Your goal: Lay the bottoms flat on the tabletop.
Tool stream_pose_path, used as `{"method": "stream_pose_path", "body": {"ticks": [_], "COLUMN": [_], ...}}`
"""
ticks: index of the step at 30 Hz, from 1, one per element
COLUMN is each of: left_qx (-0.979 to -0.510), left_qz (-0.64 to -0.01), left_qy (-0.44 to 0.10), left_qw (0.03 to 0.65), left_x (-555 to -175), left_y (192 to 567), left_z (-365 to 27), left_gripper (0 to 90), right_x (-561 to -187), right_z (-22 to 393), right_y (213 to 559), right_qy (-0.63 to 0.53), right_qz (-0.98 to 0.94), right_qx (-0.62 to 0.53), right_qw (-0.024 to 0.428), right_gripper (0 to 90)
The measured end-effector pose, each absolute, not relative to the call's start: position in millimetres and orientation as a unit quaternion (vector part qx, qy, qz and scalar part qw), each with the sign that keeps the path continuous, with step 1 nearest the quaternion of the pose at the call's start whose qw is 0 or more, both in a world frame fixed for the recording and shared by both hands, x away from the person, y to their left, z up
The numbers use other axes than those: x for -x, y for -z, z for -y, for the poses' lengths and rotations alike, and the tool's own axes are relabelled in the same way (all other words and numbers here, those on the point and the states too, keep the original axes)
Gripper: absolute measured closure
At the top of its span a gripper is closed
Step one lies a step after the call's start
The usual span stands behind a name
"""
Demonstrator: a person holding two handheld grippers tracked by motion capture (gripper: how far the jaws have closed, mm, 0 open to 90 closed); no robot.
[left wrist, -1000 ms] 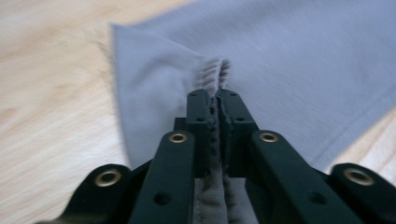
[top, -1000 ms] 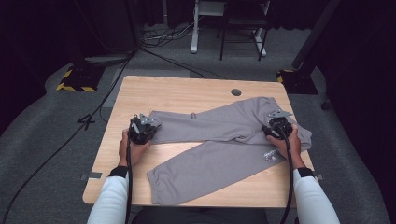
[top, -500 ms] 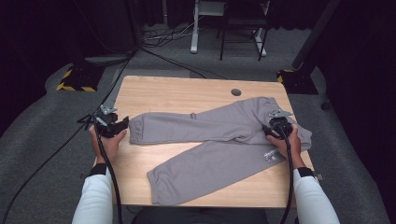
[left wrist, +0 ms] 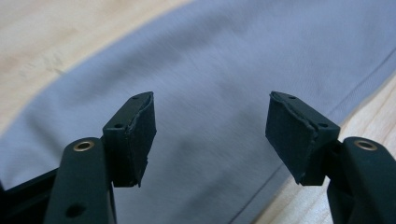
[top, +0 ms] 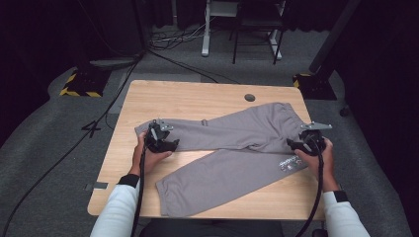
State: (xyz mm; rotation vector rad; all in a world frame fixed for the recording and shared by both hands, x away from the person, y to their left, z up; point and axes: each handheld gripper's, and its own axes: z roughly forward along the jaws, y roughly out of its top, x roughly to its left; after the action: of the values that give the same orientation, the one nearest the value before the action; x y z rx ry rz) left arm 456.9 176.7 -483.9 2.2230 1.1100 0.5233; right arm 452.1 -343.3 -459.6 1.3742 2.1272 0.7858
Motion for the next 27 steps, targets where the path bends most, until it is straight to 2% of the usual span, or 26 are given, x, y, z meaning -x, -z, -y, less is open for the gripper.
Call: {"method": "stream_pose_path", "body": {"ticks": [2, 3, 6, 9, 11, 14, 20, 27], "left_qx": [-0.842, -0.846, -0.846, -0.852, -0.857, -0.872, -0.901, -0.924], "left_qz": [-0.414, -0.413, -0.413, -0.401, -0.393, -0.369, -0.300, -0.237], "left_qy": [-0.185, -0.177, -0.164, -0.127, -0.121, -0.109, -0.083, -0.058], "left_qw": [0.293, 0.287, 0.294, 0.311, 0.312, 0.303, 0.301, 0.296], "left_x": [-456.7, -457.1, -457.0, -457.2, -454.4, -445.8, -404.9, -348.4], "left_y": [487.1, 489.3, 489.7, 491.4, 491.2, 488.9, 487.2, 485.3], "left_z": [-175.3, -174.4, -176.3, -179.9, -180.5, -175.8, -147.5, -102.0], "left_gripper": [33.7, 34.5, 35.2, 34.4, 34.5, 34.6, 35.4, 35.7], "right_x": [-439.1, -430.3, -429.4, -435.1, -446.5, -455.4, -486.7, -519.2], "right_z": [344.2, 340.5, 331.0, 326.4, 326.1, 327.1, 314.0, 262.0], "right_y": [461.1, 469.5, 481.4, 487.5, 492.8, 494.9, 495.8, 494.6], "right_qy": [-0.293, -0.303, -0.270, -0.277, -0.301, -0.313, -0.328, -0.335], "right_qz": [-0.779, -0.782, -0.797, -0.789, -0.779, -0.779, -0.800, -0.834], "right_qx": [-0.505, -0.507, -0.500, -0.504, -0.504, -0.497, -0.459, -0.399], "right_qw": [0.227, 0.200, 0.203, 0.216, 0.222, 0.218, 0.203, 0.182], "right_gripper": [38.5, 37.3, 36.5, 34.2, 30.7, 30.2, 31.5, 34.0]}}
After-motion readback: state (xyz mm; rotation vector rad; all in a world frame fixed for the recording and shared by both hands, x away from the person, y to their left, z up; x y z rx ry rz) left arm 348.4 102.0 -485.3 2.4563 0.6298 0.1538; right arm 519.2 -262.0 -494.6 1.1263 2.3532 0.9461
